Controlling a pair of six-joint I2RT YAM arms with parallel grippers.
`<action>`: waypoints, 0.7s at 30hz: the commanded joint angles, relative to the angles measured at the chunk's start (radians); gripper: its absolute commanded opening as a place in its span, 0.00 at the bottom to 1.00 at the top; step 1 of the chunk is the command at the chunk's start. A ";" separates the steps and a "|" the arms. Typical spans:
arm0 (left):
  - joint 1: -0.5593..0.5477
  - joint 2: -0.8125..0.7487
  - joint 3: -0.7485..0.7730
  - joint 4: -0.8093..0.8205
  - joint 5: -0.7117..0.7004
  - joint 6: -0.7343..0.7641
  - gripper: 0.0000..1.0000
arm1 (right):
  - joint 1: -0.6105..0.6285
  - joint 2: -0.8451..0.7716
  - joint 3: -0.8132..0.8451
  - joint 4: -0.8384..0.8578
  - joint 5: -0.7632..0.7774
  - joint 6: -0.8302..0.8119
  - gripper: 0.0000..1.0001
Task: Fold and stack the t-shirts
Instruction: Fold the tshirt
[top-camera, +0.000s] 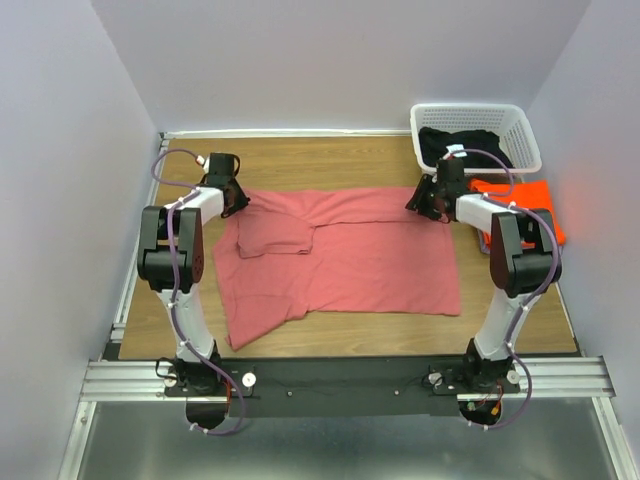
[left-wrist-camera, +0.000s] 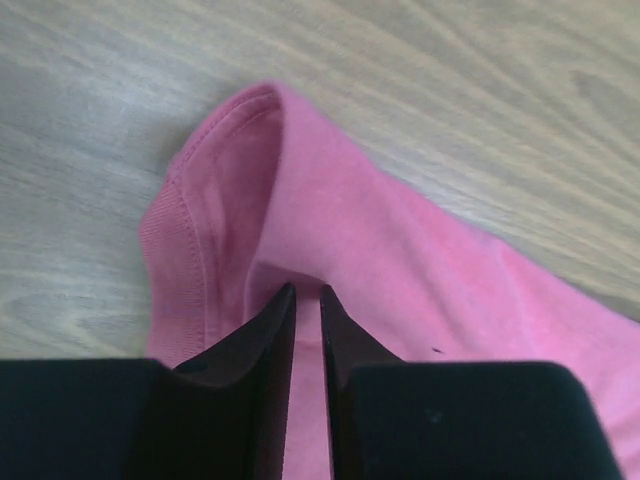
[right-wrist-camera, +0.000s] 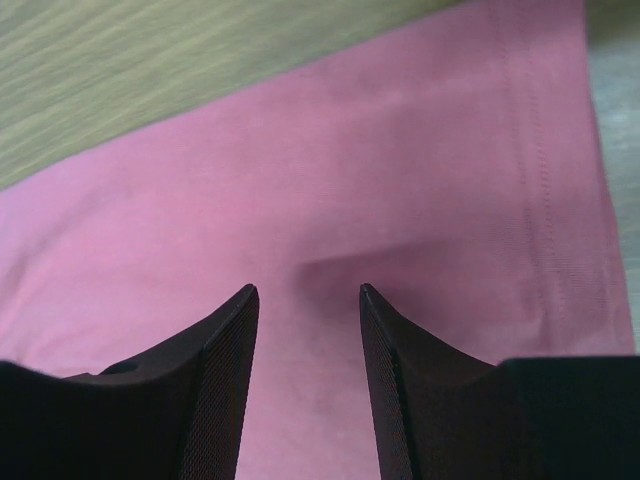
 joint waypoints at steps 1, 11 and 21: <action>0.033 0.013 -0.029 -0.047 -0.054 -0.006 0.21 | -0.050 0.050 -0.038 0.035 0.025 0.091 0.52; 0.154 -0.065 -0.194 -0.012 -0.063 -0.020 0.18 | -0.087 0.047 -0.111 0.042 0.010 0.149 0.52; 0.150 -0.157 -0.135 -0.021 -0.040 0.010 0.43 | -0.002 -0.023 0.010 0.012 -0.036 0.020 0.55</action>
